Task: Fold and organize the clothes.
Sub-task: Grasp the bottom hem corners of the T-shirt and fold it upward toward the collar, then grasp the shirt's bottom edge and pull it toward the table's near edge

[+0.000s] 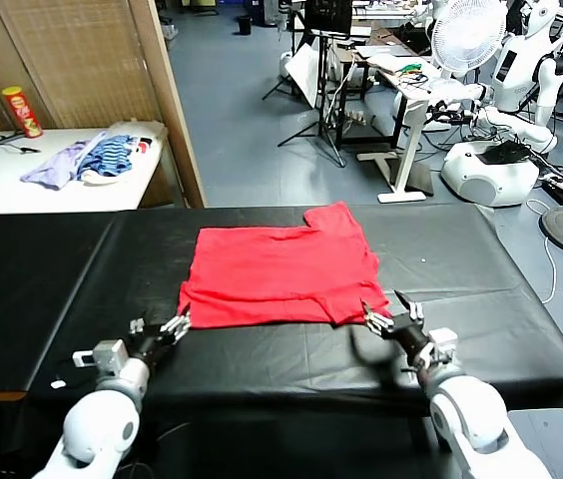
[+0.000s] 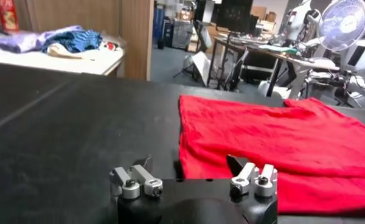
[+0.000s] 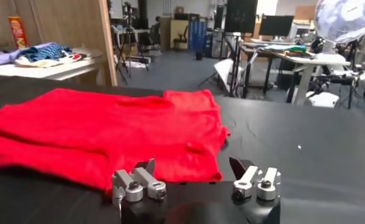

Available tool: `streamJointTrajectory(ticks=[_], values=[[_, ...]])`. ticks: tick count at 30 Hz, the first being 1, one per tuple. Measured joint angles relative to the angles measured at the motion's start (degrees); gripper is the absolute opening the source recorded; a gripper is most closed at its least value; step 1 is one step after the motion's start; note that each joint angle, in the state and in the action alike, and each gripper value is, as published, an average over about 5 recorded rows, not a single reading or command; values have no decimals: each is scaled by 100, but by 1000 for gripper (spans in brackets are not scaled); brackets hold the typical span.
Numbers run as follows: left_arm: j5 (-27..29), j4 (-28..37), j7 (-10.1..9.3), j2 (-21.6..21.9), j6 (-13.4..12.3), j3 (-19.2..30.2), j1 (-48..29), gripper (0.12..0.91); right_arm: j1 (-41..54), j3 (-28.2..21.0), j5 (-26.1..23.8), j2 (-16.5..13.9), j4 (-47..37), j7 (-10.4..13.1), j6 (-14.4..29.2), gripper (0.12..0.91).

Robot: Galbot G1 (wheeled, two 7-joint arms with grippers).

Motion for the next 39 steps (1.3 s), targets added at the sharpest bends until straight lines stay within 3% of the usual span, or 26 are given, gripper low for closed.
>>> streamJointTrajectory(ticks=[3,5,7,11,14,20,30,33,39], values=[[-88,51,32,-10,25,-4,0,692,-5,-14,0,29,-38,-2,0,311],[-188,88,34,-19,69,-9,-8,579,-26,-16,1,34,-26,-2,1,199],[-304,115,33,-26,118,-20,-14,479,-54,-17,3,34,11,6,2,140],[-417,110,34,-29,174,-34,-2,245,-111,-11,15,24,116,46,-27,125],[-395,85,33,-28,193,-35,18,137,-166,1,18,5,216,102,-111,123],[-119,45,16,-2,200,-48,108,126,-363,87,31,-88,468,225,-431,123],[375,-516,-119,197,355,-275,683,126,-942,291,87,-292,944,185,-932,135],[481,-785,-125,199,404,-341,999,126,-1098,335,84,-324,1063,158,-1022,225],[594,-1187,-143,186,573,-485,1535,143,-1412,448,90,-349,1430,285,-1395,553]])
